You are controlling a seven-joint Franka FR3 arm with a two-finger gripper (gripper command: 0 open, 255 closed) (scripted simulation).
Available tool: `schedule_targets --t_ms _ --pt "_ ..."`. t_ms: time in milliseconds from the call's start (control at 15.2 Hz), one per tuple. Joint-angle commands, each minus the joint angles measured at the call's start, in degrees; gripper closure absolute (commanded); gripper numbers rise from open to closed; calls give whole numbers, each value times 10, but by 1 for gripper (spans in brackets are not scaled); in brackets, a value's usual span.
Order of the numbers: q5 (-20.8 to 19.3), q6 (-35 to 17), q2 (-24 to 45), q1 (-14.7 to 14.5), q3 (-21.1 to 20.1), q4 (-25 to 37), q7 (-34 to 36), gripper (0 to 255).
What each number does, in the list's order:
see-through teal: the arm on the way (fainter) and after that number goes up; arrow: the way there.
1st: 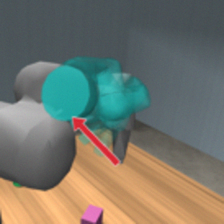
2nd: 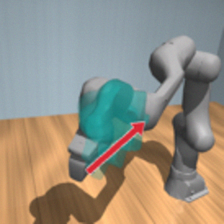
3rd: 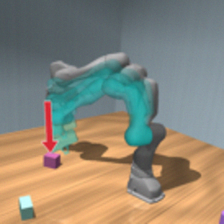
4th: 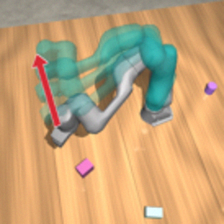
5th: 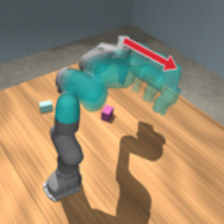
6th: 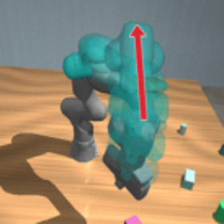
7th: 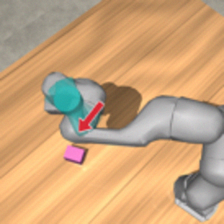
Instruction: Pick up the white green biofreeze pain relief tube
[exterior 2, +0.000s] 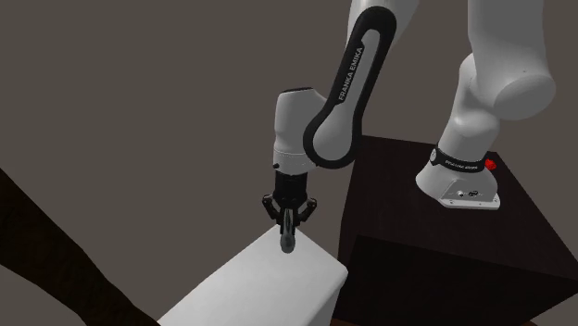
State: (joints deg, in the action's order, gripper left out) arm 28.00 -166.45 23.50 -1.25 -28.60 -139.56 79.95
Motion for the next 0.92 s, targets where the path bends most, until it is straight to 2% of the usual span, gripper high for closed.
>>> schedule_targets --t_ms 0,264,858 --pt "0 0 0 0 0 0 0 255" --pt "0 0 0 0 0 -1 0 255" --pt "9 68 -83 11 -12 -13 16 255"
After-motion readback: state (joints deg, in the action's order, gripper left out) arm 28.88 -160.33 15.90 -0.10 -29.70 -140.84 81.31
